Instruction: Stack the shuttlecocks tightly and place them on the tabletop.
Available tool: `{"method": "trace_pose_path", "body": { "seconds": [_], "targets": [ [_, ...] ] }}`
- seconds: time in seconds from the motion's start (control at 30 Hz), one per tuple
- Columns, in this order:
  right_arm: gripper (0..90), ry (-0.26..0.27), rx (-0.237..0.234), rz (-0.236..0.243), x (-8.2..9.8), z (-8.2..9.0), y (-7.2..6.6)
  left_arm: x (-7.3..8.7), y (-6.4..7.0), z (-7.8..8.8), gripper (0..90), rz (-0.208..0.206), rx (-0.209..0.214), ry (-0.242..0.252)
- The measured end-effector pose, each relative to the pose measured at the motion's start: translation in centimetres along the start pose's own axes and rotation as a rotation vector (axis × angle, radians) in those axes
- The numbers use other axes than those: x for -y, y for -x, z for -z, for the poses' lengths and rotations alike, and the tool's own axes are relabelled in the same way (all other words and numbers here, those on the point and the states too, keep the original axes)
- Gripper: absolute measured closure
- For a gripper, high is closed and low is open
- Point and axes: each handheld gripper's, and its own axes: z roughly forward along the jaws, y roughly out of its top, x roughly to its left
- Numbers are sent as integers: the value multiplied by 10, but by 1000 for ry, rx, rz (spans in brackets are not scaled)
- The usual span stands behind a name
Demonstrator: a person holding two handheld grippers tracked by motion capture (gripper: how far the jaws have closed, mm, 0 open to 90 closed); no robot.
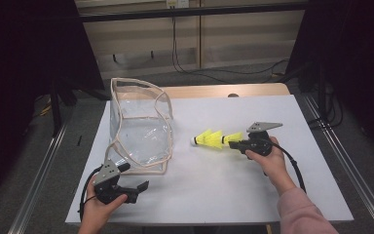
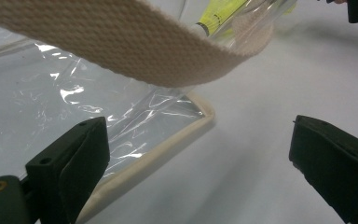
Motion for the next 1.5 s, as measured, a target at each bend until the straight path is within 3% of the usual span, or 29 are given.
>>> {"method": "trace_pose_path", "body": {
  "seconds": [1.5],
  "targets": [
    [879,-8,-6,12,-4,-16,-9,0,0,1,50,-1,-5,3]
  ]
}}
